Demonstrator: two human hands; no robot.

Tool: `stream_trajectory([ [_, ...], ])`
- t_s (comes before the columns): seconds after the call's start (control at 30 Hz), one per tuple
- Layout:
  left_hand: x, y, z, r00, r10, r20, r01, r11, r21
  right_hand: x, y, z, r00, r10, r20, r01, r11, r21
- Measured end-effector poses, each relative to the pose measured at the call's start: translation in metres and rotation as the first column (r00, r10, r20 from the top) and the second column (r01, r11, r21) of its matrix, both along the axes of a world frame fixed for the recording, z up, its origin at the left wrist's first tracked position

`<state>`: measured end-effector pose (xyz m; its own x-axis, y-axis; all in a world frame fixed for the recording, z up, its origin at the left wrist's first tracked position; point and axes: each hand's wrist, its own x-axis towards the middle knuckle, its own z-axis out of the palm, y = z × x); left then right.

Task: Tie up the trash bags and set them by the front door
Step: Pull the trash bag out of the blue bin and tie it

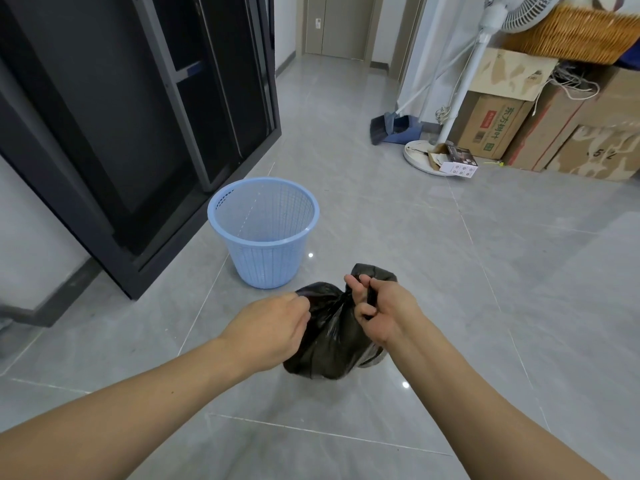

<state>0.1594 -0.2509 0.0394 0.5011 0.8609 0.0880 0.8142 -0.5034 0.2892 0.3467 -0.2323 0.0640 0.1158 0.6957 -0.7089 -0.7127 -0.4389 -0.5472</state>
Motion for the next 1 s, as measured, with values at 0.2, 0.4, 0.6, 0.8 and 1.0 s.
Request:
stream_trajectory([
  [0.2,0.003,0.003,-0.002,0.999,0.035,0.002,-0.035,0.998,-0.05,-0.015,-0.014,-0.019,0.958,0.012,0.285,-0.035,0.997,0.075],
  [0.4,0.003,0.0,0.002,0.999,-0.04,0.004,0.04,0.998,-0.056,-0.018,-0.024,-0.044,0.749,0.183,0.637,-0.299,0.951,0.079],
  [0.6,-0.007,0.003,-0.004,0.998,-0.053,0.027,0.054,0.998,-0.013,-0.013,-0.028,-0.053,0.483,0.238,0.843,-0.494,0.869,0.038],
  [0.8,-0.007,0.005,0.001,0.992,-0.07,0.108,0.065,0.997,0.046,-0.01,-0.032,-0.061,0.199,0.267,0.943,-0.67,0.739,-0.068],
  [1.0,-0.004,0.013,0.003,0.986,-0.035,0.164,0.04,0.999,-0.024,-0.005,-0.034,-0.057,-0.055,0.328,0.943,-0.797,0.554,-0.239],
])
